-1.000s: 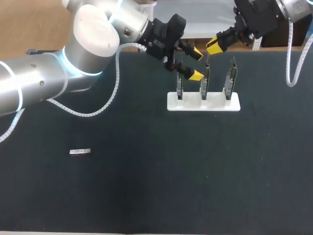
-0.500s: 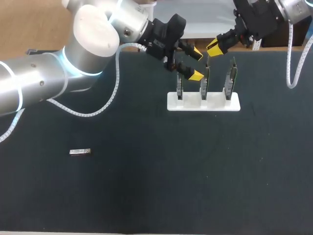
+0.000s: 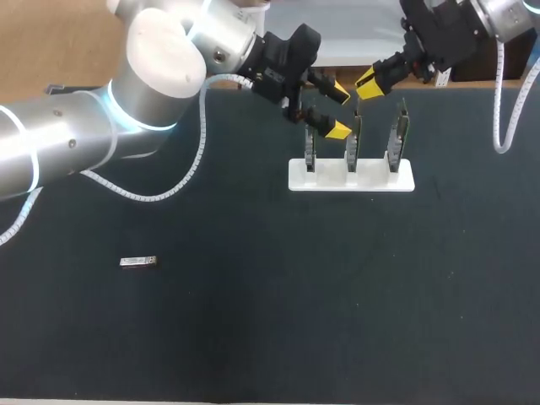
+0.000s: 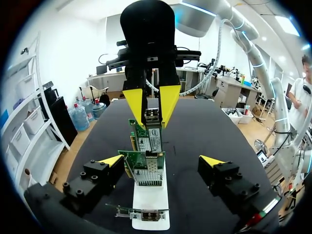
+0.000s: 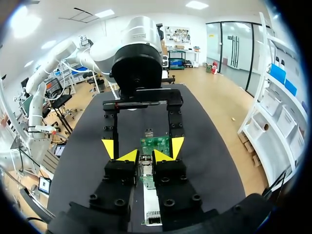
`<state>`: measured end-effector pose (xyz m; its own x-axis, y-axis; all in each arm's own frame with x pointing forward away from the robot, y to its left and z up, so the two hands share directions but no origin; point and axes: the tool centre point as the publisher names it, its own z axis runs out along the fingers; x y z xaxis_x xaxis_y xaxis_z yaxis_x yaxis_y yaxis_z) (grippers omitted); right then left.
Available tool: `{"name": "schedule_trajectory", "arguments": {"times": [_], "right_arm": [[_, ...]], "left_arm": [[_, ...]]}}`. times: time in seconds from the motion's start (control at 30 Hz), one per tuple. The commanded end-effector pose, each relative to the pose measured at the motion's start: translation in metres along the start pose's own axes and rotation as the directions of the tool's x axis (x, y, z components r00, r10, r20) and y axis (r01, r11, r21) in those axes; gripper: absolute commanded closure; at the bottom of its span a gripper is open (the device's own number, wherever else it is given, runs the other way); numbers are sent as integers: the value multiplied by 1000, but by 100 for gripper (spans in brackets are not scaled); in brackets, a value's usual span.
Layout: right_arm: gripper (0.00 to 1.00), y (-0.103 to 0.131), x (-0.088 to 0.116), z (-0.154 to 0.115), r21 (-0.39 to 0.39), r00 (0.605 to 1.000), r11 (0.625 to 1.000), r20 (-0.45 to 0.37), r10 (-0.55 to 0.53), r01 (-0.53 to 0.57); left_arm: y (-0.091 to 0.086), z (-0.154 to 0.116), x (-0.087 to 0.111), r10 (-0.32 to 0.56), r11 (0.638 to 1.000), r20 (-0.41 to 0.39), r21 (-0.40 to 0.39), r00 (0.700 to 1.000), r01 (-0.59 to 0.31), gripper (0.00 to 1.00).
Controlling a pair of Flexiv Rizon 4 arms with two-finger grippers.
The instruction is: Pick up the optical module with the left hand, and insert it into the network port with the right hand.
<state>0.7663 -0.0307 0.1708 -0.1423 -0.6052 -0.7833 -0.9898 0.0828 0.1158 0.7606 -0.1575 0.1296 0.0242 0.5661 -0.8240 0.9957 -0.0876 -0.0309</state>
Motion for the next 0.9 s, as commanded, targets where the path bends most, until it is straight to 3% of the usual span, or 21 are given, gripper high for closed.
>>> {"name": "schedule_trajectory", "arguments": {"times": [0.03, 0.9], "right_arm": [[100, -1, 1, 2, -2, 1000, 1000, -3, 2, -2], [100, -3, -6, 1, 18, 999, 999, -18, -39, 40]], "left_arm": [[2, 0, -1, -1, 1000, -4, 4, 1000, 1, 0], [2, 0, -1, -1, 1000, -4, 4, 1000, 1, 0]]}}
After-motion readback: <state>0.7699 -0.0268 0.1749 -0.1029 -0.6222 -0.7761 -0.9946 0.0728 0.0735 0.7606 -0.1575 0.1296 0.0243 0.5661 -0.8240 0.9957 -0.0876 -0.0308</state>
